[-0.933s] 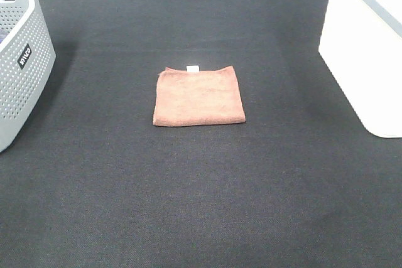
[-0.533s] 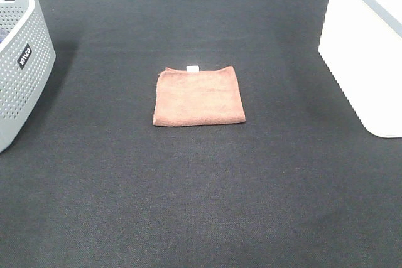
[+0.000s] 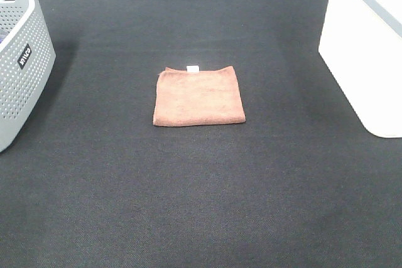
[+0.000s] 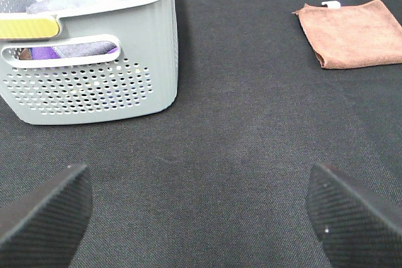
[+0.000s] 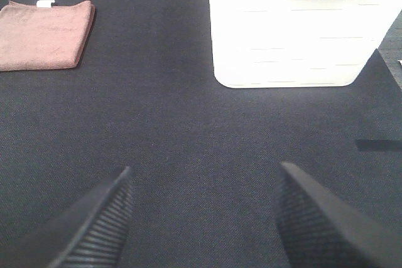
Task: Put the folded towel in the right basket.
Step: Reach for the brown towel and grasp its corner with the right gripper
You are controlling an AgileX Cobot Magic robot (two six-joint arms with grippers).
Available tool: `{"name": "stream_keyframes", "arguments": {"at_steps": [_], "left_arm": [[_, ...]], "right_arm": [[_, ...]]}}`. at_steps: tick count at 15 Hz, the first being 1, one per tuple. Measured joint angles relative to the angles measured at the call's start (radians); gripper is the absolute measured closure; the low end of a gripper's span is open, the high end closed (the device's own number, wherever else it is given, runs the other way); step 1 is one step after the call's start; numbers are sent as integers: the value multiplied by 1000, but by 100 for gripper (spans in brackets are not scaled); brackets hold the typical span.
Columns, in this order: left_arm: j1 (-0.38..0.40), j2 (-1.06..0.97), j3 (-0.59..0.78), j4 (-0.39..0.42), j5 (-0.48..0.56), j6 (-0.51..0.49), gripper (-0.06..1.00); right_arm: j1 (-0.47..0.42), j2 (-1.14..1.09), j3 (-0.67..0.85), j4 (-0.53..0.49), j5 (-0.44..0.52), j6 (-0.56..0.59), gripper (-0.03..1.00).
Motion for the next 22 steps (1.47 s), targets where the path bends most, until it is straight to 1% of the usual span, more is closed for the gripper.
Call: {"name": "stream_keyframes", "arguments": {"at_steps": [22], "left_arm": [[0,0,0,0,0,0,7]], "right_arm": [[0,0,0,0,0,0,35]]}}
